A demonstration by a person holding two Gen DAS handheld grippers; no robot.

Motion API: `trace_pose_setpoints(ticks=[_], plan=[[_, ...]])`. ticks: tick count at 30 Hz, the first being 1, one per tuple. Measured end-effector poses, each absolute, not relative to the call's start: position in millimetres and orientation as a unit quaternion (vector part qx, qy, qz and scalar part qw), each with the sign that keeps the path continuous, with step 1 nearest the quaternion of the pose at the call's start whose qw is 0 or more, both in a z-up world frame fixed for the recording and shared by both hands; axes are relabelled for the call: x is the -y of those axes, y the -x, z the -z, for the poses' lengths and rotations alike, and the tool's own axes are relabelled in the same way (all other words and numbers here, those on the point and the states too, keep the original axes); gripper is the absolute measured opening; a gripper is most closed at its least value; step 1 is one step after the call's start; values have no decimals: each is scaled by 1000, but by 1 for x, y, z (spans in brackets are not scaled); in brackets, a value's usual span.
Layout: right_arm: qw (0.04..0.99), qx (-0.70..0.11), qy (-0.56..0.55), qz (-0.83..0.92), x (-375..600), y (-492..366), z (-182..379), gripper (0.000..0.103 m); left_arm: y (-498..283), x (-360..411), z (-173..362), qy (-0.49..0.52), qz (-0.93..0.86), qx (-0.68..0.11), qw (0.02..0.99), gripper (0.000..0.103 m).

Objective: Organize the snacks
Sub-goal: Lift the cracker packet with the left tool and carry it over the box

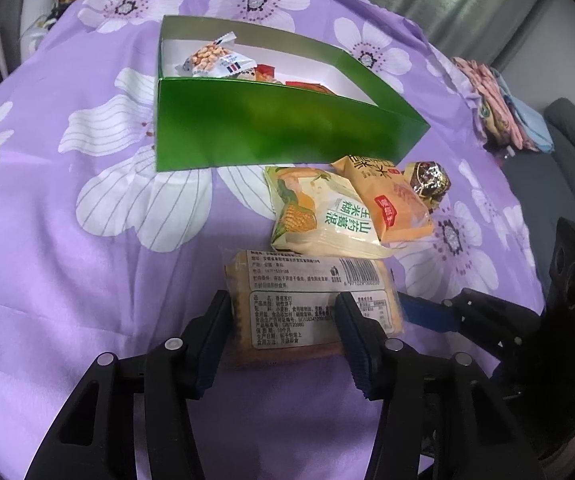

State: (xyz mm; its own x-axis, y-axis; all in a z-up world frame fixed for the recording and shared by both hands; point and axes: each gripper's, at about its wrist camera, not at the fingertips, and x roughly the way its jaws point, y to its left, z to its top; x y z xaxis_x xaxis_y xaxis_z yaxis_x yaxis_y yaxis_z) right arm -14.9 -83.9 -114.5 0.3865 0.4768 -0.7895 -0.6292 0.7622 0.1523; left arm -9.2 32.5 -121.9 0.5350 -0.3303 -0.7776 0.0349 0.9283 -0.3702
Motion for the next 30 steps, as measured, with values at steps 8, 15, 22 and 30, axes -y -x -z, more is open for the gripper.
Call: trace_pose_setpoints(ticks=[8, 15, 22, 30], plan=[[831, -436, 63, -338, 89, 19, 110, 44, 18, -28, 112, 154, 95, -466, 866, 53], [843, -410, 55, -343, 99, 27, 90, 44, 24, -18, 86, 138, 95, -441, 882, 53], [860, -376, 55, -340, 111, 34, 66, 44, 27, -7, 63, 123, 101, -420, 894, 53], [872, -355, 55, -331, 128, 35, 52, 43, 22, 9, 48, 111, 109, -410, 899, 53]])
